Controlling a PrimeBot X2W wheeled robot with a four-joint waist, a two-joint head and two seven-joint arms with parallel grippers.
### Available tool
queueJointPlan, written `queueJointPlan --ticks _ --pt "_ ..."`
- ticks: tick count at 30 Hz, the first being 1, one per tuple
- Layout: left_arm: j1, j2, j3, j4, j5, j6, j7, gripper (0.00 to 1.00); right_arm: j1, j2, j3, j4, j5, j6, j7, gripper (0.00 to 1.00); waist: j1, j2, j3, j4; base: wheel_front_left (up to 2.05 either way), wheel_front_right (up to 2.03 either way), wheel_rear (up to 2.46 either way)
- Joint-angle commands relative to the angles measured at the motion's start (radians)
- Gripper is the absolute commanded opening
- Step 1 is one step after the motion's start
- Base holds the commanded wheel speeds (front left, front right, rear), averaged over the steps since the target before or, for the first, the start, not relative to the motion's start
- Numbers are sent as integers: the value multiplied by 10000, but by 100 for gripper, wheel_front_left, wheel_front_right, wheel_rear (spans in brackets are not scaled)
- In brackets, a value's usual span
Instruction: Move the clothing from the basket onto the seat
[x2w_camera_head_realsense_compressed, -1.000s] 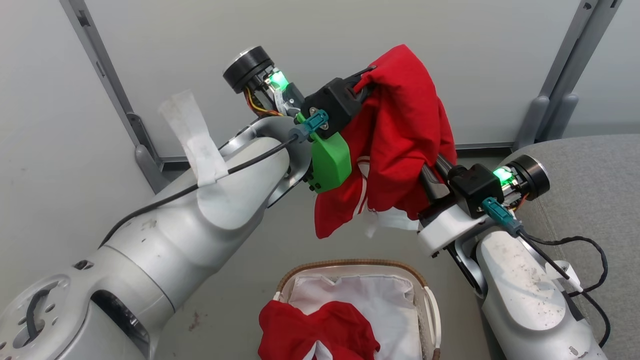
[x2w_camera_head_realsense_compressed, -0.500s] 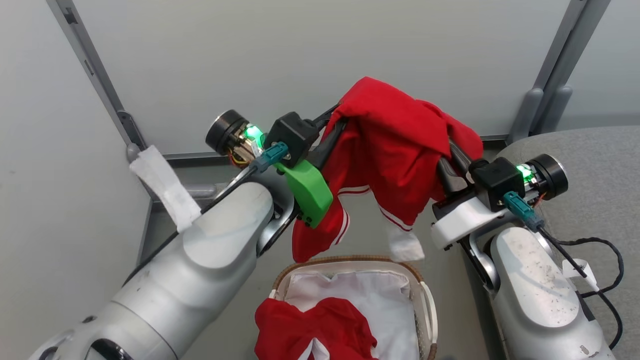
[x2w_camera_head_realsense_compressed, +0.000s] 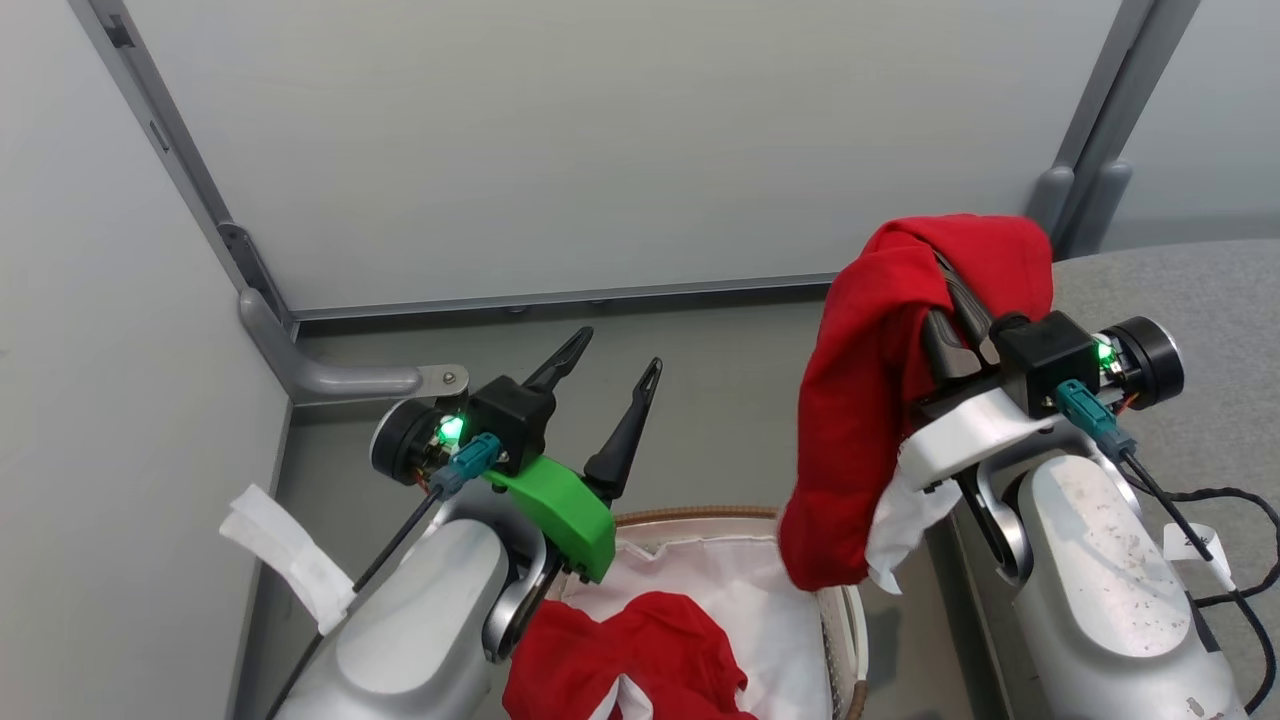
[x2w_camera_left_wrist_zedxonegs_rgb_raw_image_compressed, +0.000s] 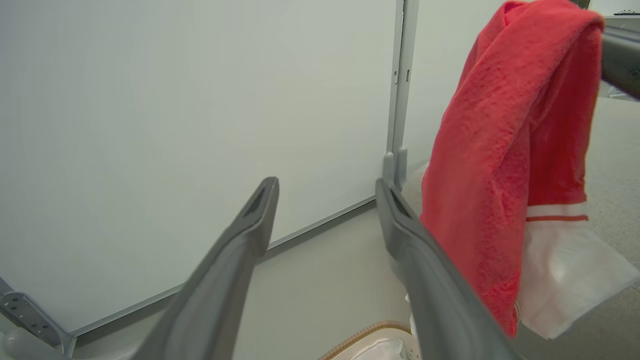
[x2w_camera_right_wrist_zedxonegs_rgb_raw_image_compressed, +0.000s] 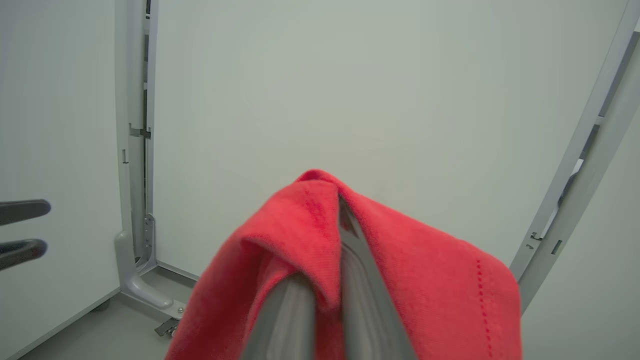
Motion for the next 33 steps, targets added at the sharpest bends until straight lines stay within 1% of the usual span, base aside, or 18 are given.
queueJointPlan --ticks 1,9,15,19,24,33 --pt "380 -60 283 -56 77 -64 -8 100 180 -39 -80 -60 -4 -10 -53 0 0 0 11 -47 0 0 0" --pt "1663 -307 1298 -247 614 -207 -8 100 429 -39 -379 -96 33 -10 -53 0 0 0 39 -186 0 0 0" --pt "2204 -472 1746 -357 1063 -315 -8 100 533 -41 -532 -73 32 -10 -53 0 0 0 21 -288 0 0 0" --pt "2396 -603 1944 -442 1224 -353 -9 100 427 -45 -757 -28 -86 -12 -53 0 0 0 32 -496 0 0 0" --pt "2596 -675 2129 -574 1353 -408 -7 100 230 -44 -1094 -50 -284 -12 -53 0 0 0 119 -1035 0 0 0" --pt "2758 -741 2296 -749 1452 -431 -9 100 174 -39 -1501 -99 -721 -12 -53 0 0 0 485 -2608 0 0 0"
